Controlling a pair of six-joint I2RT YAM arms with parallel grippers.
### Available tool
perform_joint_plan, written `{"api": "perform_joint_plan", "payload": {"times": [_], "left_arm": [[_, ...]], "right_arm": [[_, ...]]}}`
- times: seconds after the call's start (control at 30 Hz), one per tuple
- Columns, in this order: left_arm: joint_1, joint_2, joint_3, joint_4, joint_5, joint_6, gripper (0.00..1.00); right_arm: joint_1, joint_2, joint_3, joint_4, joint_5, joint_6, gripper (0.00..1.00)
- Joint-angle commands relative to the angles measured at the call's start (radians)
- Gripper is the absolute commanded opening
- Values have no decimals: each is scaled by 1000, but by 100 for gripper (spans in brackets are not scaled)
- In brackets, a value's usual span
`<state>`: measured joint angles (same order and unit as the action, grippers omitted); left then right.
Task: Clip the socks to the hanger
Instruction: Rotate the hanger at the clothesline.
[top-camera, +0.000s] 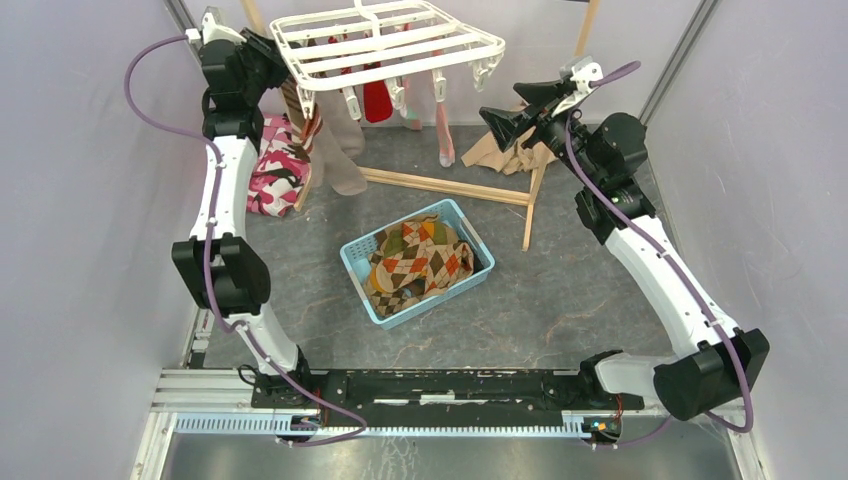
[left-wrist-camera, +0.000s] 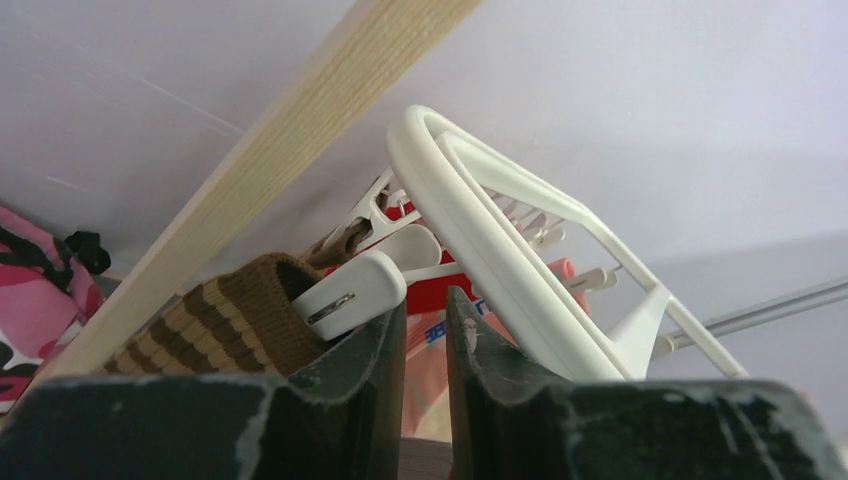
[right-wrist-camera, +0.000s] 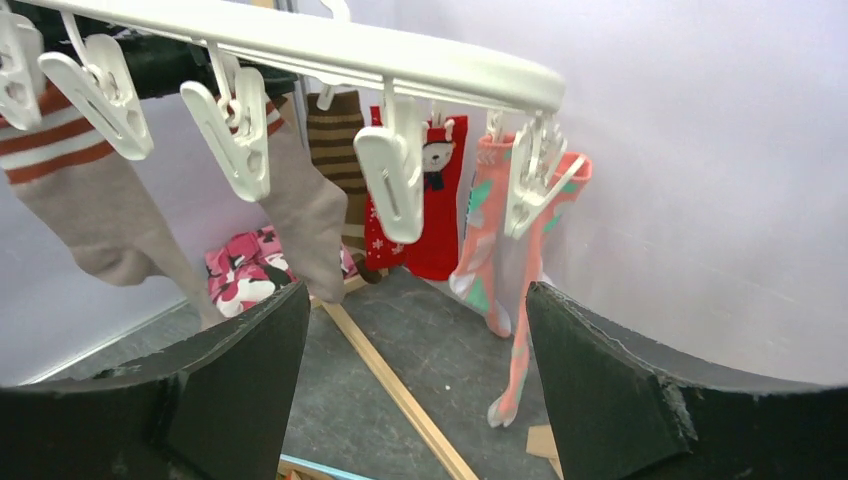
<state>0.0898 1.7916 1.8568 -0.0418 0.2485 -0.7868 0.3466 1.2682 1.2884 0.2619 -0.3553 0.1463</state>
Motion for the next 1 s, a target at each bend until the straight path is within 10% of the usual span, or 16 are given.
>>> {"api": "perform_joint_plan", "payload": {"times": [0.0, 0.37, 0.97], "left_arm": [[2, 48, 99, 0, 38, -66, 28], [59, 26, 94, -166, -105, -98, 39], [220, -381, -305, -99, 39, -61, 51]], "right_arm": [[-4, -33, 6, 137, -52, 34, 86], [-7, -34, 13, 119, -69, 16, 85], [-5, 116, 240, -109, 67, -83, 83]]}}
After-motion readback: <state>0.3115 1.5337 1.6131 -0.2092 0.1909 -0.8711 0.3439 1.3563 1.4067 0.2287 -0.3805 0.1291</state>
